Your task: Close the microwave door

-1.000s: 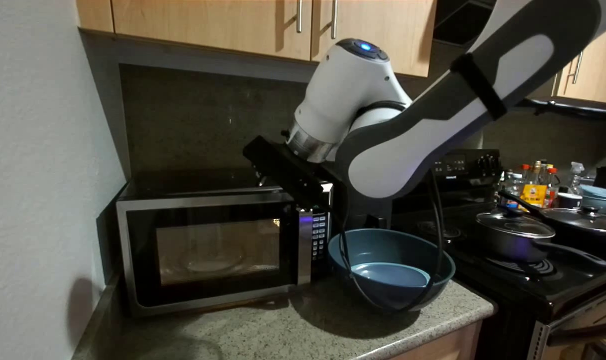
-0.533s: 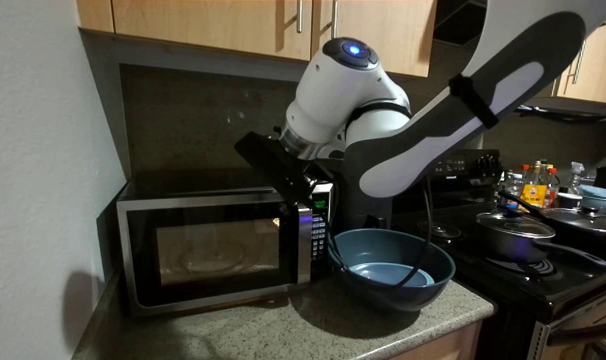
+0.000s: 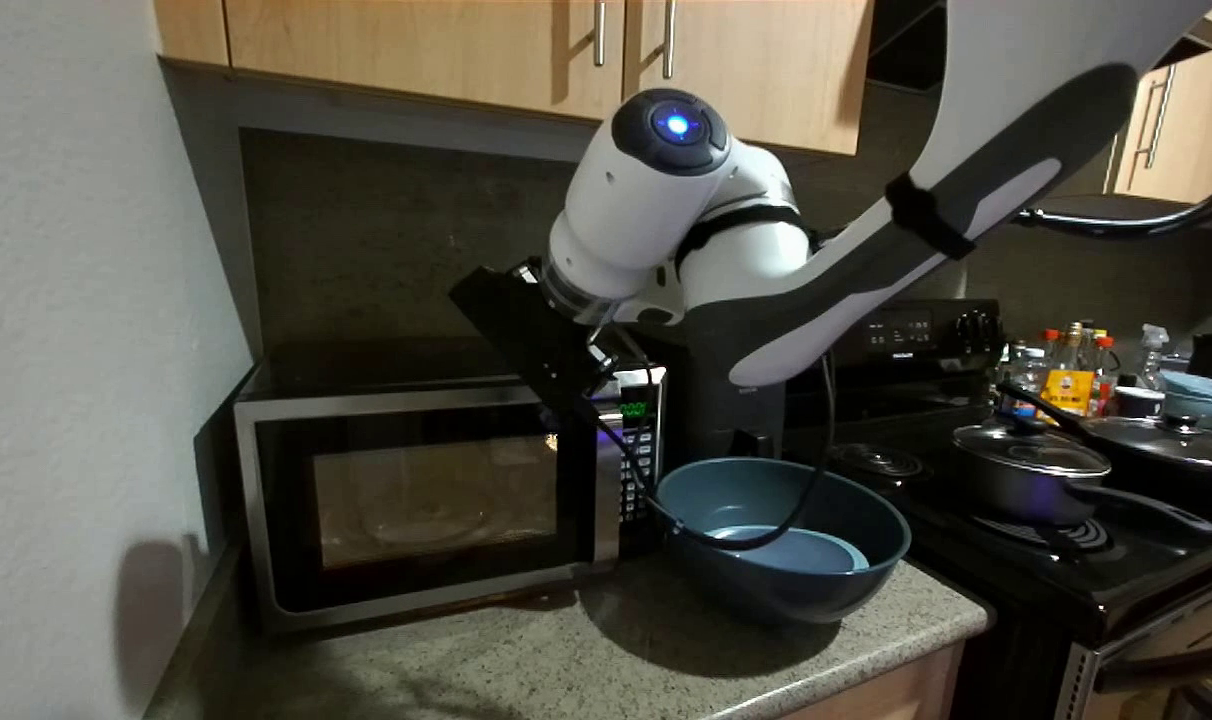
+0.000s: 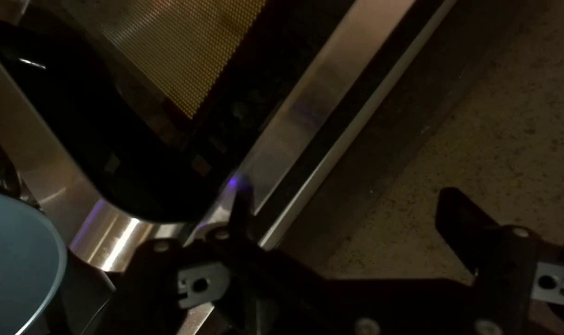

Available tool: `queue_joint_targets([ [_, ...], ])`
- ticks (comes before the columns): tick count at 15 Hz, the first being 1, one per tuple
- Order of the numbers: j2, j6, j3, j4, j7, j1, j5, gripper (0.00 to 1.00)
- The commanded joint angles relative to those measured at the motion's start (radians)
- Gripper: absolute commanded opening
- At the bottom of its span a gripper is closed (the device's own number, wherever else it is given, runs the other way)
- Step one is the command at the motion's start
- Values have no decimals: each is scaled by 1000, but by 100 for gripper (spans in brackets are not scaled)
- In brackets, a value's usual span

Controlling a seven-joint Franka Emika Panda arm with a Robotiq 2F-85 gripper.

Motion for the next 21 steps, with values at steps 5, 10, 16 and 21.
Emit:
queue_joint_targets([
  [5,10,-6,-20,-16,82,35,-62,100],
  [10,17,-2,-7,-13,57,24,-46,100],
  [16,-210,-2,53,-232,-136,7,56,100],
  [21,-410,-108,292,-504,-492,-211,414,100],
])
